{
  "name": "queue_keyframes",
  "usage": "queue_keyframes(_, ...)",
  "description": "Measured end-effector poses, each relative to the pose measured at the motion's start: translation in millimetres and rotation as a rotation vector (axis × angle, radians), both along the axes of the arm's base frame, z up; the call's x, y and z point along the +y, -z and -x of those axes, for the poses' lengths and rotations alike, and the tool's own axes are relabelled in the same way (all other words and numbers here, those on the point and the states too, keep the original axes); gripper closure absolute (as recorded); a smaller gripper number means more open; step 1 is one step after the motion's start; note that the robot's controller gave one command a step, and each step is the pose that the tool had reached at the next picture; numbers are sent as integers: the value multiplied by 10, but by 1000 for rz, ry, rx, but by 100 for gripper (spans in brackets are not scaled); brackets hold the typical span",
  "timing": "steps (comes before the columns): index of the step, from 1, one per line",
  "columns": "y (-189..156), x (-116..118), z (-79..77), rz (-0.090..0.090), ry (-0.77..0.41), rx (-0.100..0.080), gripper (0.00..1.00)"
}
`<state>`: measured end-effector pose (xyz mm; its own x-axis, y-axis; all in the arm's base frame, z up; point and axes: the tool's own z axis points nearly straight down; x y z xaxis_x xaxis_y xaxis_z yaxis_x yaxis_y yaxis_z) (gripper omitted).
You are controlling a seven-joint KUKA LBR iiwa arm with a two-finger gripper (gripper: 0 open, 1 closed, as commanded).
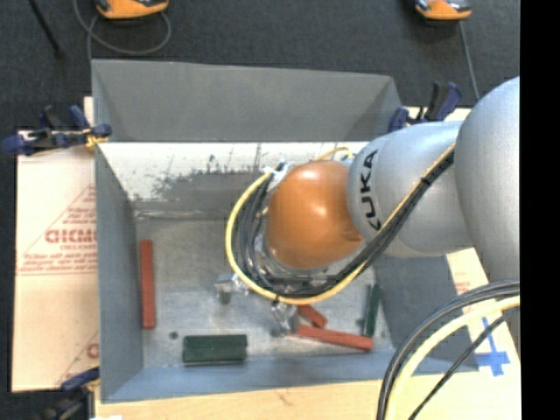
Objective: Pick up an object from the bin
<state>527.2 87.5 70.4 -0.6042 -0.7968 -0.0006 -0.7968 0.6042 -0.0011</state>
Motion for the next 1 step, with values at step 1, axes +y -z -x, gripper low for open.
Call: queue_keyframes(1,-243,-73,-15,-1,-316,-3,0)
